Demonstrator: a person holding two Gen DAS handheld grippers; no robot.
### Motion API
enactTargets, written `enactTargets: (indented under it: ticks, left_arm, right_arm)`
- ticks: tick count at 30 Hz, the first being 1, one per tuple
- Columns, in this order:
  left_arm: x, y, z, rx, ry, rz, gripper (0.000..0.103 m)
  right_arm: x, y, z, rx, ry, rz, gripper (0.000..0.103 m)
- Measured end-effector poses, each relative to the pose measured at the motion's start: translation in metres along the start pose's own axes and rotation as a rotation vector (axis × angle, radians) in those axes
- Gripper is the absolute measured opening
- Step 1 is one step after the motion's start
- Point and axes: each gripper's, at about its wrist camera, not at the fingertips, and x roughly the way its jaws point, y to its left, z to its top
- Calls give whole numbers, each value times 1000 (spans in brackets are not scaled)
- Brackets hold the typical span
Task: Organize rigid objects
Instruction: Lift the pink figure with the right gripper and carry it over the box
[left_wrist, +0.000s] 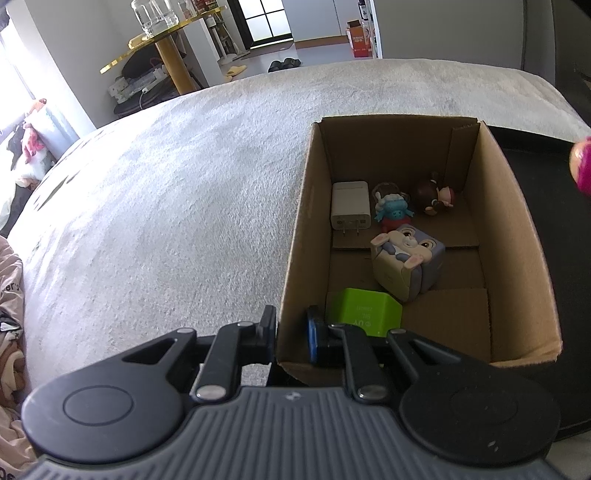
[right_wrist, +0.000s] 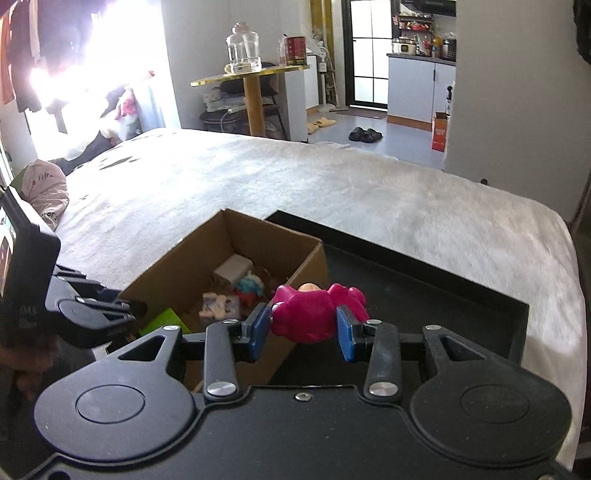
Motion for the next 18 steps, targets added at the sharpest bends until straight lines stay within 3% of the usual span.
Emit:
enactTargets:
  ticks: [18]
  left_arm:
    - [0,12,-3,-46,-4,-62,15]
  right_arm:
    - [41,53,35,-164,56,66,38]
